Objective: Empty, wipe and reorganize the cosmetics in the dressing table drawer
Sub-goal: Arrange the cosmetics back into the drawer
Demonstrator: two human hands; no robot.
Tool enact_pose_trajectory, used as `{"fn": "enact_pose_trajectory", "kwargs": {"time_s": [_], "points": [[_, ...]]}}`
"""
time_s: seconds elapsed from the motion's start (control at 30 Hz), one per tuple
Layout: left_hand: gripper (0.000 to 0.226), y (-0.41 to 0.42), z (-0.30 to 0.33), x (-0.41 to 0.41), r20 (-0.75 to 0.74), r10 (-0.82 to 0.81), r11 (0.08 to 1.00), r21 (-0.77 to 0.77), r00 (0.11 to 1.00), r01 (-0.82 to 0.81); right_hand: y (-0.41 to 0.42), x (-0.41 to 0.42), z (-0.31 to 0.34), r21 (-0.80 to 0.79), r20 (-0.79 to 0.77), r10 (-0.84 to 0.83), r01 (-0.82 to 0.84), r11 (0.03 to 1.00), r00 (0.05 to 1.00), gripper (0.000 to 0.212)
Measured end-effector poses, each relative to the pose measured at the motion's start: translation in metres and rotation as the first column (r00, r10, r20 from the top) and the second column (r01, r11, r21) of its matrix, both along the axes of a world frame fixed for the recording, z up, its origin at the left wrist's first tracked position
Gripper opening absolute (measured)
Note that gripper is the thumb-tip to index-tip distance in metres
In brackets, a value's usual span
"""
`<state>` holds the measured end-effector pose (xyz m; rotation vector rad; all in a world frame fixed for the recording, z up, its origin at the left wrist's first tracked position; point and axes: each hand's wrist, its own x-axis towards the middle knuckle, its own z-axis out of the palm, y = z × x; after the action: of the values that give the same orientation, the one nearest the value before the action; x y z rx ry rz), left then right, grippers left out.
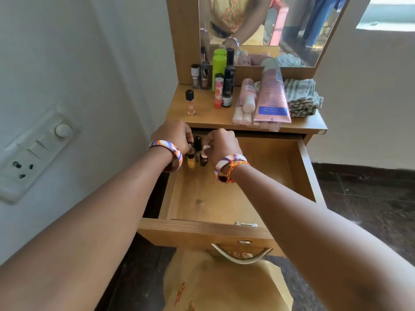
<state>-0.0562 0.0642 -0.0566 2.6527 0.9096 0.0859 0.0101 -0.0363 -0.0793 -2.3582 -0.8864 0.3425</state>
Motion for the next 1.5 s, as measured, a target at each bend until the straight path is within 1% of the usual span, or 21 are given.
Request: {"fn": "enact_pose_trajectory", "kwargs": {"time_s": [0.2, 0.4, 0.57, 0.8, 1.23, 1.4, 1.5], "points": [[0.013, 0.002, -0.022, 0.002, 0.016, 0.034, 0.998, 0.060, 0.999, -0.035, 0.003, -0.004, -0.011, 0.031, 0.004, 0.004, -0.004, 0.999, 1.000, 0.024], [0.022, 0.003, -0.038, 0.002, 0.040, 0.027, 0.994, 0.103, 0.999, -0.031, 0.004, -0.009, -0.016, -0.004, 0.075, 0.064, -0.064, 0.998, 0.995, 0.028], [0.024, 0.005, -0.041, 0.003, 0.058, 0.033, 0.993, 0.115, 0.998, -0.040, 0.005, -0.011, -0.019, -0.010, 0.065, 0.082, -0.082, 0.997, 0.994, 0.030], [0.027, 0.006, -0.043, 0.001, 0.019, -0.008, 0.979, 0.206, 1.000, 0.004, 0.008, -0.011, -0.025, -0.022, 0.071, 0.098, -0.096, 0.995, 0.993, 0.034], [0.025, 0.006, -0.043, 0.002, -0.050, -0.027, 0.934, 0.354, 0.998, 0.043, 0.016, -0.008, -0.026, 0.014, 0.033, 0.057, -0.058, 0.998, 0.998, 0.030], [0.027, 0.004, -0.041, 0.002, -0.092, -0.027, 0.937, 0.343, 0.995, 0.057, 0.016, -0.009, -0.026, -0.020, 0.010, 0.090, -0.090, 0.996, 0.996, 0.035], [0.029, 0.001, -0.036, -0.001, -0.097, -0.045, 0.946, 0.315, 0.994, 0.073, 0.012, -0.011, -0.025, -0.029, 0.035, 0.094, -0.093, 0.995, 0.995, 0.038]]}}
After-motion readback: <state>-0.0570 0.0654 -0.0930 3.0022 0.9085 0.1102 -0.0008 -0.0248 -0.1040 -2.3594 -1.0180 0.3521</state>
